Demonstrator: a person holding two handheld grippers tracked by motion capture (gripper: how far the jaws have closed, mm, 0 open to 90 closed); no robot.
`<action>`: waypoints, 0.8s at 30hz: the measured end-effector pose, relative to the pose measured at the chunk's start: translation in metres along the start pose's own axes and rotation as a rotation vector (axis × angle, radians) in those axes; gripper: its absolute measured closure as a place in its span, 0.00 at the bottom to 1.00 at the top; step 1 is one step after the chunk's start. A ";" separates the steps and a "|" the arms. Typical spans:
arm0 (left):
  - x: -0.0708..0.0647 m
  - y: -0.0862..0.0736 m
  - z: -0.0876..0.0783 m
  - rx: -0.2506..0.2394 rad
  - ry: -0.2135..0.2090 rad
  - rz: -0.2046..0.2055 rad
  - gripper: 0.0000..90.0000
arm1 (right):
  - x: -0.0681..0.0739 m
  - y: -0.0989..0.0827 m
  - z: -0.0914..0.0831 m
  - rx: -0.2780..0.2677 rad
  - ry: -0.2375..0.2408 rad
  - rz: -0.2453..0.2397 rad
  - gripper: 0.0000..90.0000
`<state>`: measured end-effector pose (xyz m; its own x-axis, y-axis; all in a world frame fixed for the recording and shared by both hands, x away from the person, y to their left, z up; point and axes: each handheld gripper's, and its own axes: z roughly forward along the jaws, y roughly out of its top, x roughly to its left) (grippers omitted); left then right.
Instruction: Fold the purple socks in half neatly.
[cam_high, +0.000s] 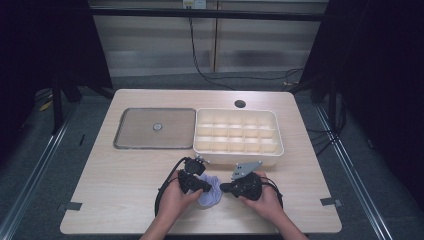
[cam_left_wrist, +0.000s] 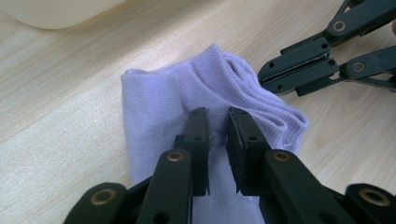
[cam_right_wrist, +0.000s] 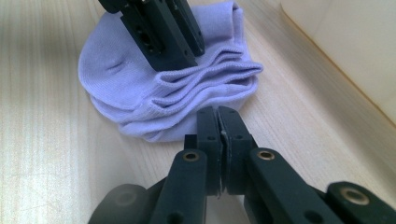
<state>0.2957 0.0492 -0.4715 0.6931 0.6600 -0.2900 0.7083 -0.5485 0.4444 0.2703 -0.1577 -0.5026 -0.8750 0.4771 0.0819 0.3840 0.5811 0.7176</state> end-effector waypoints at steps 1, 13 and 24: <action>0.000 0.001 -0.001 -0.006 -0.007 -0.004 0.88 | 0.000 0.000 0.000 -0.001 0.000 0.001 0.98; 0.005 0.004 0.004 -0.018 -0.016 -0.027 0.92 | 0.000 0.000 0.000 -0.003 0.000 0.001 0.98; -0.005 -0.002 -0.008 0.022 -0.030 0.022 0.92 | 0.000 0.000 0.000 -0.003 -0.001 -0.001 0.98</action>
<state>0.2898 0.0506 -0.4639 0.7123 0.6318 -0.3056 0.6950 -0.5743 0.4325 0.2702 -0.1578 -0.5028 -0.8752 0.4770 0.0804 0.3819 0.5793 0.7201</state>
